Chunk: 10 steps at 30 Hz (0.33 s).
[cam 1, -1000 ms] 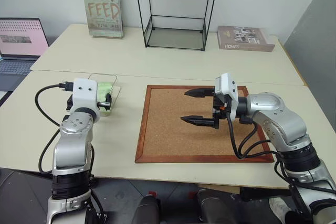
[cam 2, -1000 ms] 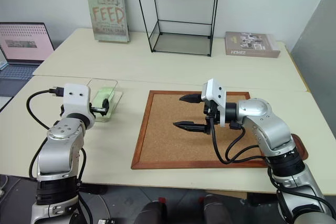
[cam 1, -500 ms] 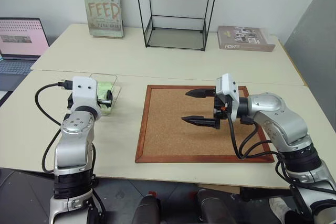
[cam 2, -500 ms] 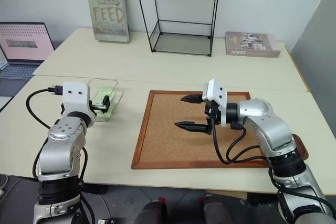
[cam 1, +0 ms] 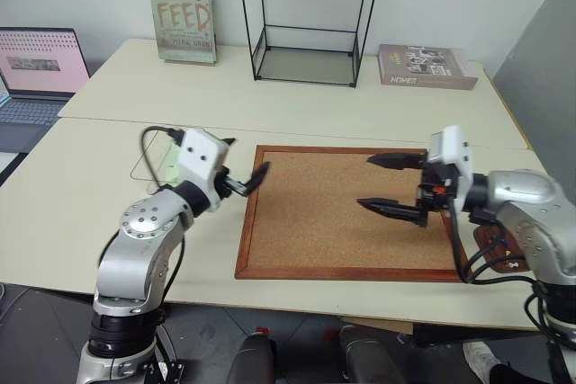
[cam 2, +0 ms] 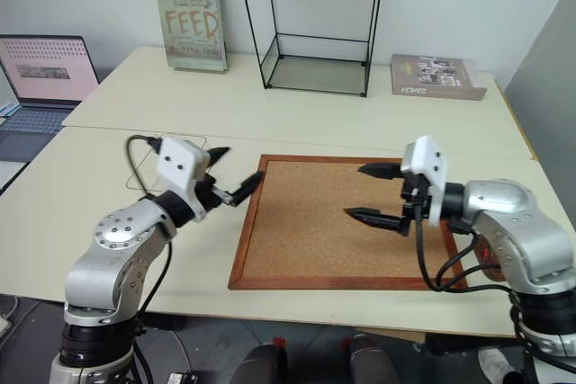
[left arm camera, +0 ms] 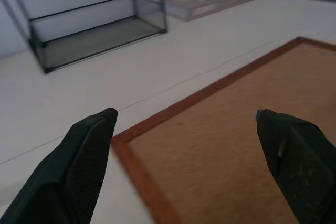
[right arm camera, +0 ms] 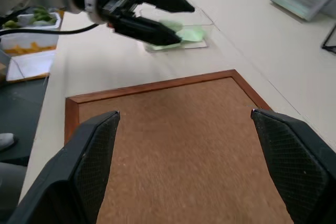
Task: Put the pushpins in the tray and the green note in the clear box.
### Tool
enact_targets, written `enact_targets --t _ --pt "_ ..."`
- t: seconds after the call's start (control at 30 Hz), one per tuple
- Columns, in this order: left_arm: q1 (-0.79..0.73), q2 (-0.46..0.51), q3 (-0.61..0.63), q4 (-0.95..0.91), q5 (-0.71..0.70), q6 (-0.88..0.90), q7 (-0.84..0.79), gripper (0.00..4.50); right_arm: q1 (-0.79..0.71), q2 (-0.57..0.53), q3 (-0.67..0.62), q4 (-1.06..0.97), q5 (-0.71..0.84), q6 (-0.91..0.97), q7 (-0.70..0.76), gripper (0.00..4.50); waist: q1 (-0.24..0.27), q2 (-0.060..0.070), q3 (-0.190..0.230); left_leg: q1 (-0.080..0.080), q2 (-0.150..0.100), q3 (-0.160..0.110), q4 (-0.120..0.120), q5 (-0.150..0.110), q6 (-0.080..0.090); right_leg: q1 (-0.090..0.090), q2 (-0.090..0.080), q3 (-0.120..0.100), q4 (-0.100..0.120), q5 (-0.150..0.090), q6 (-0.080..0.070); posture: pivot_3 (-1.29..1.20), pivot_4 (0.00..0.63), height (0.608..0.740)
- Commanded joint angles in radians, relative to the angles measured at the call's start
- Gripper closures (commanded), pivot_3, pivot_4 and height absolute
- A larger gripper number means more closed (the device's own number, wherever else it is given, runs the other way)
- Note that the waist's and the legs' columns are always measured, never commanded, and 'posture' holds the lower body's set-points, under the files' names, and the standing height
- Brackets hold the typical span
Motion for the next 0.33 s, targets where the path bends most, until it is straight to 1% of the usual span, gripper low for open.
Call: enact_targets --t 0.03,0.17,0.33 --pt "-0.037 0.025 -0.027 -0.032 -0.082 0.022 -0.082 0.02 0.075 -0.048 -0.109 -0.081 0.059 0.044 -0.023 0.27 -0.001 0.000 0.000 0.001 0.000 0.000 0.000 0.000 0.000 0.000 0.001 0.000 0.000 0.000 0.000 0.00 0.150 0.740" --pt "-0.077 0.047 -0.049 0.016 -0.109 0.024 -0.132 0.02 0.158 -0.087 -0.188 -0.103 0.083 0.061 -0.029 0.27 -0.010 0.000 0.000 0.001 0.001 0.001 0.001 0.000 0.000 0.000 0.001 0.001 0.001 0.000 0.000 0.00 0.150 0.740" --pt "-0.136 0.045 -0.063 0.092 -0.107 -0.016 -0.159 0.02 0.182 -0.092 -0.210 -0.111 0.084 0.053 -0.059 0.27 -0.016 0.000 0.000 0.002 0.001 0.002 0.001 0.000 0.000 0.000 0.001 0.002 0.001 0.000 0.000 0.00 0.150 0.740"
